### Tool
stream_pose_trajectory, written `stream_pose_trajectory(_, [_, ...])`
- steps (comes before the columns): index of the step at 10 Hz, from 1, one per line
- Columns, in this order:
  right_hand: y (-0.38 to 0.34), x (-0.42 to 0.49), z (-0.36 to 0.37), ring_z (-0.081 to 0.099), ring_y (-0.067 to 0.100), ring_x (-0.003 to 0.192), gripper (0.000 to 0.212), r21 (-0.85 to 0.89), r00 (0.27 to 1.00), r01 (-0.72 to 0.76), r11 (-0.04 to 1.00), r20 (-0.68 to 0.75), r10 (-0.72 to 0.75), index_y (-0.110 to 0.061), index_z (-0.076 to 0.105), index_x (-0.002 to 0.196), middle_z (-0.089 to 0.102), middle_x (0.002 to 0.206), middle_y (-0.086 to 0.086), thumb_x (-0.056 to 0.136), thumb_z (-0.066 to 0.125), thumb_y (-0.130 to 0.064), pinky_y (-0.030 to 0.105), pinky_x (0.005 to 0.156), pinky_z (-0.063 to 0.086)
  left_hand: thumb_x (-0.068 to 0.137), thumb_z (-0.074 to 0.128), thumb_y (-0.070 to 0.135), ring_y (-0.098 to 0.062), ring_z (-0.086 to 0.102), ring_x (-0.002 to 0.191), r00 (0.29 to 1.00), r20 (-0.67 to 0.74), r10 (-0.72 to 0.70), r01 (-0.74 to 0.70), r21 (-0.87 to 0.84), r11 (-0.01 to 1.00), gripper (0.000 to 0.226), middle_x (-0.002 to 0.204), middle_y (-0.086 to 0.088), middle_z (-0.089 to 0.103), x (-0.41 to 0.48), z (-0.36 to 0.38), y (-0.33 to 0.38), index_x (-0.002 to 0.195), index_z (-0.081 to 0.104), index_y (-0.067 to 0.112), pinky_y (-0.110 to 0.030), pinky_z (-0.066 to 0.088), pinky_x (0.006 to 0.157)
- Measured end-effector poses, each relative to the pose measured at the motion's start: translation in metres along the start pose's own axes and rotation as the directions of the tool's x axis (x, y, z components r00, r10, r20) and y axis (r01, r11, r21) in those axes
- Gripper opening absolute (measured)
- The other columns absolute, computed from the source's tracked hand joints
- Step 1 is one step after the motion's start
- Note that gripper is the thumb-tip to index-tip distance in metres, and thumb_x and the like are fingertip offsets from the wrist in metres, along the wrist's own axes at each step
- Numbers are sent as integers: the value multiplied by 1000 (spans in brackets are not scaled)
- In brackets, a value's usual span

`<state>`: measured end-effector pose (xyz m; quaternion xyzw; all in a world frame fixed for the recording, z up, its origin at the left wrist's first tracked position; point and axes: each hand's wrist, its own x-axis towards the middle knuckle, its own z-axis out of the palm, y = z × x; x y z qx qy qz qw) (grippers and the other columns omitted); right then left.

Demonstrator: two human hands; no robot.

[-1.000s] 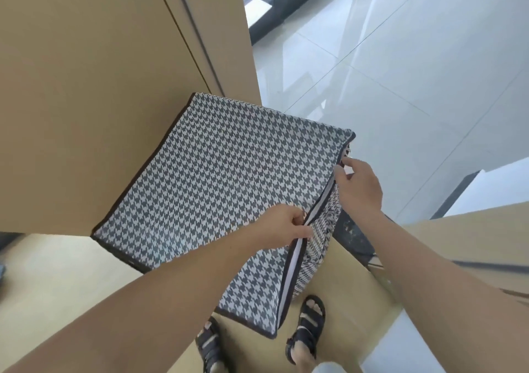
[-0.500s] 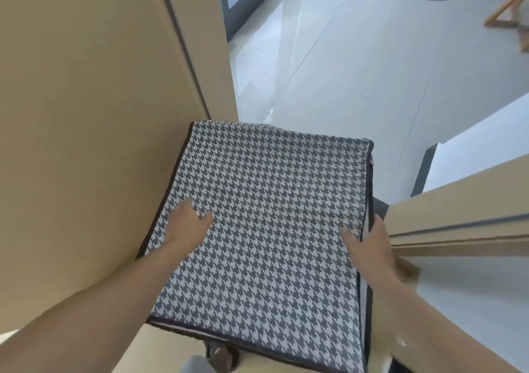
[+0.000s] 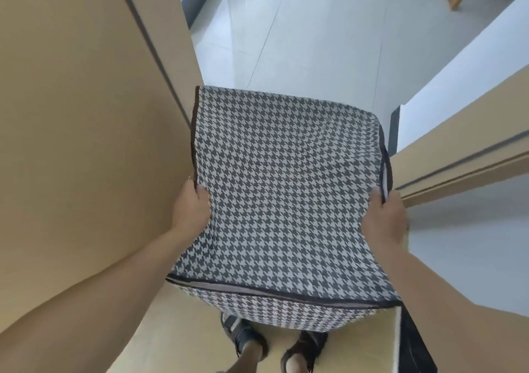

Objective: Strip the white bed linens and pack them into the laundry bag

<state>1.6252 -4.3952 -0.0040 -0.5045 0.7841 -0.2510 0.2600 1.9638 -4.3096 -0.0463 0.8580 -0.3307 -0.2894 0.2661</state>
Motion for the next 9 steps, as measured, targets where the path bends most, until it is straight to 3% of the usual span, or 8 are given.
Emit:
stream_pose_trajectory(2, [-1, -11, -59, 46, 15, 60, 32, 110, 983, 106, 988, -162, -87, -14, 49, 81, 50, 66, -4, 107, 44, -34, 32, 51, 31, 107, 34, 31, -15, 51, 71, 976, -6, 216, -216, -58, 975, 25, 83, 1, 56, -15, -33, 57, 93, 51, 19, -32, 40, 58])
stream_pose_trajectory(3, [18, -28, -55, 50, 23, 59, 33, 82, 988, 9, 997, -157, 4, -22, 44, 78, 51, 66, 0, 107, 40, -38, 33, 50, 31, 108, 32, 31, -11, 54, 77, 972, 89, 219, -222, 16, 975, 26, 90, 6, 58, -14, -25, 57, 113, 53, 15, -28, 40, 59])
stream_pose_trajectory(4, [50, -41, -39, 53, 23, 67, 33, -76, 987, -161, 984, -37, 158, -19, 52, 93, 52, 75, -4, 108, 34, -42, 35, 58, 37, 108, 31, 27, -15, 52, 75, 979, 196, 60, -96, 180, 979, 32, 90, 3, 55, -1, -11, 30, 122, 53, 6, -33, 38, 60])
stream_pose_trajectory(5, [72, -46, -23, 52, 23, 73, 35, -179, 969, -247, 952, -18, 248, -13, 56, 114, 50, 79, -6, 107, 36, -42, 34, 66, 38, 108, 31, 26, -25, 59, 90, 952, 298, -72, -24, 307, 951, 33, 107, -2, 60, 9, -2, 3, 132, 49, 11, -39, 49, 77])
stream_pose_trajectory(6, [70, -44, -17, 53, 18, 69, 33, -163, 958, -281, 946, 14, 287, -15, 57, 109, 54, 79, -7, 105, 42, -44, 33, 64, 39, 107, 32, 29, -26, 58, 96, 938, 326, -117, -3, 347, 938, 36, 116, -6, 59, 19, -5, -1, 137, 45, 13, -37, 48, 81])
stream_pose_trajectory(7, [57, -44, -20, 55, 17, 71, 28, -138, 962, -267, 954, 19, 272, -18, 59, 112, 58, 83, -6, 103, 48, -41, 32, 63, 40, 105, 37, 30, -25, 58, 100, 922, 361, -139, 10, 337, 942, 46, 131, -8, 57, 26, -15, 3, 148, 35, 13, -37, 49, 84])
stream_pose_trajectory(8, [38, -48, -28, 60, 25, 83, 21, -100, 968, -239, 966, 51, 245, -20, 60, 117, 64, 96, 0, 103, 51, -33, 35, 70, 46, 103, 44, 27, -22, 61, 92, 916, 379, -132, -12, 355, 935, 49, 122, -5, 58, 23, -27, 17, 148, 32, 14, -35, 51, 73])
stream_pose_trajectory(9, [25, -55, -37, 62, 29, 86, 19, -71, 969, -198, 978, 137, 206, -17, 60, 116, 65, 100, 6, 101, 51, -23, 42, 73, 53, 101, 49, 28, -17, 57, 92, 912, 408, -51, -100, 341, 935, 55, 135, -8, 53, 13, -29, 35, 150, 30, 13, -32, 46, 72])
